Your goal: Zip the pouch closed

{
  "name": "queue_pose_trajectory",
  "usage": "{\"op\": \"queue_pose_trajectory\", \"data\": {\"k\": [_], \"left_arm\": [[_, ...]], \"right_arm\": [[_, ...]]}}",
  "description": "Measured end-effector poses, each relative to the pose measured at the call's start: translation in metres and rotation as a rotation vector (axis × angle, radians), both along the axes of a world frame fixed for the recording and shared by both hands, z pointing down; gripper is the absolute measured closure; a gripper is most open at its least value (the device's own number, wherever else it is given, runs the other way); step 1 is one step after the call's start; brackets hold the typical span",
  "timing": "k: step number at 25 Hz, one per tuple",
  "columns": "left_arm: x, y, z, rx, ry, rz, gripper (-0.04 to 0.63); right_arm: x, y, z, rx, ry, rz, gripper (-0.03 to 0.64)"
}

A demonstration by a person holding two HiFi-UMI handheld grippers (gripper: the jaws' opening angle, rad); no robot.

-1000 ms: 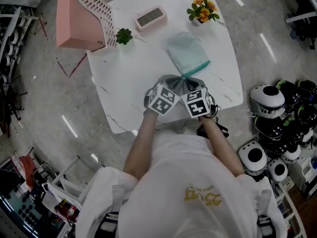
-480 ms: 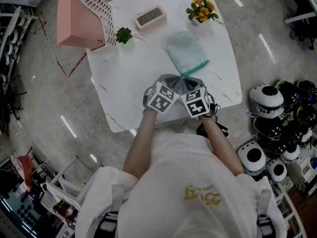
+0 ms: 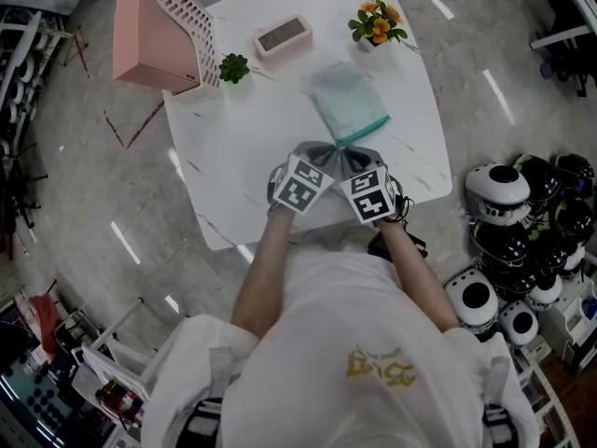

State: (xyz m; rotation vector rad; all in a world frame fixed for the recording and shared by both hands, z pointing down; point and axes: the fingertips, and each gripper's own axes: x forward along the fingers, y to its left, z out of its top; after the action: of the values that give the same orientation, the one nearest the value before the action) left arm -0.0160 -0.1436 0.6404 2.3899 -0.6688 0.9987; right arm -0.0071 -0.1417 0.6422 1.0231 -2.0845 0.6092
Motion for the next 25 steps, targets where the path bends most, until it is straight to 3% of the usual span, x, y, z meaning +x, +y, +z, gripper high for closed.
{"op": "queue_pose_trajectory", "data": {"k": [25], "left_arm": [[-0.0092,-0.0041,-0.0037,-0.021,0.043,-0.048,0.560]], "right_arm": [[-0.0055,-0.0011,-0.0025,-0.001,0.029,-0.044,0.600]]}}
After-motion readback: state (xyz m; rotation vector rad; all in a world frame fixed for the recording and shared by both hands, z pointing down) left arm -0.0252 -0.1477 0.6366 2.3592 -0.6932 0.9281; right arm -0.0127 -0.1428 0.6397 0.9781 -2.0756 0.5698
